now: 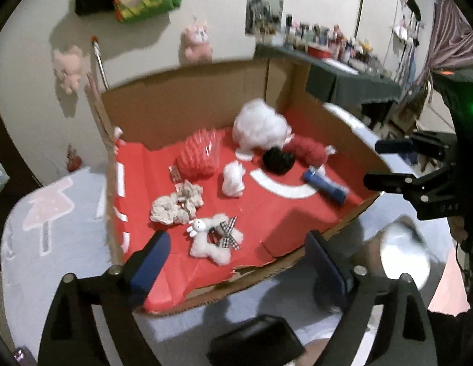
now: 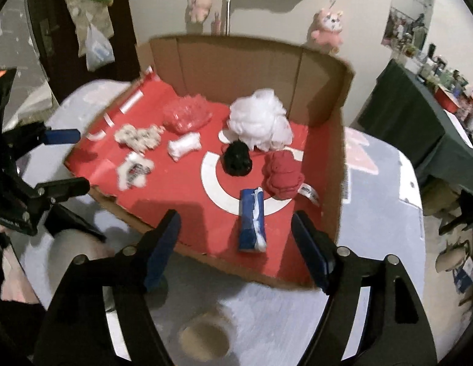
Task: Organize soft objects
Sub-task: 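Open both grippers to release the bunny and packet in the box, then withdraw both grippers from the box back over the table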
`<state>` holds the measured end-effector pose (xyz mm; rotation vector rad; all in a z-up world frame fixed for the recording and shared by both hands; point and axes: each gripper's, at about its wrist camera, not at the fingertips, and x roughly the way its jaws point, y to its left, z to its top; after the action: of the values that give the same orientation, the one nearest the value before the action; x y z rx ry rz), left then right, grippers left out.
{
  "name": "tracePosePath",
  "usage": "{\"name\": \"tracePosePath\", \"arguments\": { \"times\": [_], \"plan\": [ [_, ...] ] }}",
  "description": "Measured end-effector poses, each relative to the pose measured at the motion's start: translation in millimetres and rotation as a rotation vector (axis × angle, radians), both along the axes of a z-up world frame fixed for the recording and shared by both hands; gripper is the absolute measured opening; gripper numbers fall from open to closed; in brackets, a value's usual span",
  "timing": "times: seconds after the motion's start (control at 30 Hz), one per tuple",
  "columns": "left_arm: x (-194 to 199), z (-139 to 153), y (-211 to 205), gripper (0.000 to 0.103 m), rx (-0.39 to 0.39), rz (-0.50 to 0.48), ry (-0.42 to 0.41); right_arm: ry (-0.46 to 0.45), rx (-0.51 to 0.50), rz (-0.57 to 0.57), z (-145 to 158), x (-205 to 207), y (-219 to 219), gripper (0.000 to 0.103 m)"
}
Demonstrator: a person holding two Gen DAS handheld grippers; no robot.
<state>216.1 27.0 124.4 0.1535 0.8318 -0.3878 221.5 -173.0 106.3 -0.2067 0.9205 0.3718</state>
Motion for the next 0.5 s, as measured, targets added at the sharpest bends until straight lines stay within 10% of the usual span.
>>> {"name": "tracePosePath", "arguments": {
  "times": [0.5],
  "plan": [
    [-136,54,1,0.103,-0.110,0.174,-0.429,-0.369,0.109,-0.092,64,-138,-15,0.092]
  ]
}}
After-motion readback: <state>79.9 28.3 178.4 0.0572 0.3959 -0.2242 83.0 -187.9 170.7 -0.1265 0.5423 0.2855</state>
